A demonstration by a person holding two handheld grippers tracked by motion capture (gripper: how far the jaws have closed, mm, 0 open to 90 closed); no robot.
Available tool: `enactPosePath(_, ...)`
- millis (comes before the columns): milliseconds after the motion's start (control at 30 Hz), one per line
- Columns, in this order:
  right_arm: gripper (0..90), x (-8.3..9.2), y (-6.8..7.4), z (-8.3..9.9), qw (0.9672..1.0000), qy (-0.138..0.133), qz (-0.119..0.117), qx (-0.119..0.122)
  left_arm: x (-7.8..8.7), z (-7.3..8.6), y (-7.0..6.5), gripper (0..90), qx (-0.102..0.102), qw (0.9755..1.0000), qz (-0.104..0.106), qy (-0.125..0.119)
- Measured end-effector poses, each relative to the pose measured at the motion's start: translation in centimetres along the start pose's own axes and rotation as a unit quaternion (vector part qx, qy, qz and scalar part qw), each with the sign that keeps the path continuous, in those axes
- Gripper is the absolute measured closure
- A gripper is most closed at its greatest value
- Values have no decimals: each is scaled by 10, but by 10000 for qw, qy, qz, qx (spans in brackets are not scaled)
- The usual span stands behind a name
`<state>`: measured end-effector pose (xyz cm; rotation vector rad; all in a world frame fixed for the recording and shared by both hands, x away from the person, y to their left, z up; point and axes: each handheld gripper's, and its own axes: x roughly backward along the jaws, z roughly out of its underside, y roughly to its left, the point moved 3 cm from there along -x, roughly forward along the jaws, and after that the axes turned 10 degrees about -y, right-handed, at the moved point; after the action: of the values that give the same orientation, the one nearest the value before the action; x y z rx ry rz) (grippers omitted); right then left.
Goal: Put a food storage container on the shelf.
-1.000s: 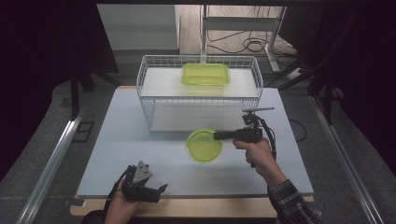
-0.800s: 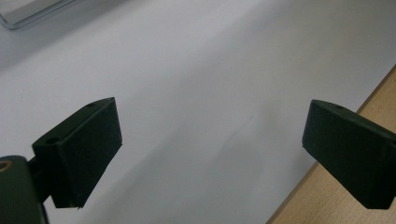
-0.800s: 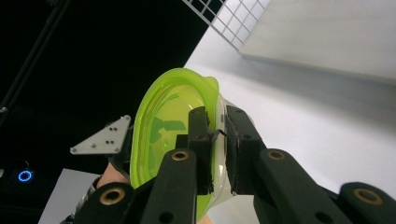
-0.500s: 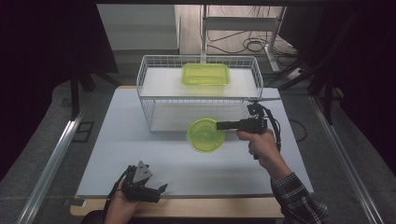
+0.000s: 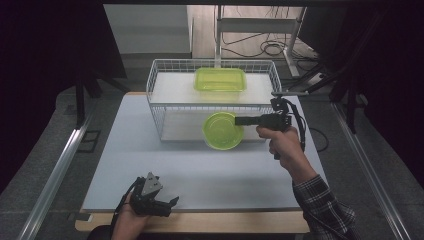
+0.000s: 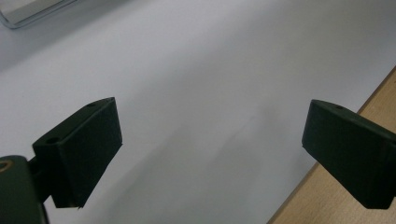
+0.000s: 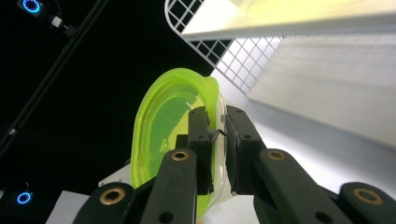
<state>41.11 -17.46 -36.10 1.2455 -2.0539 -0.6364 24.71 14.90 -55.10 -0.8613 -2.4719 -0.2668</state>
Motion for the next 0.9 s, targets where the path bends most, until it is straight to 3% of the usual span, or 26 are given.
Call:
enactPosePath(667,816,3,15,-37,9994,-335,12,-1,1,0,2,43,115,9999,10,-5)
enactPosePath(900,816,4,27,-56,9987,-503,30,65,1,0,2,43,116,9999,11,4)
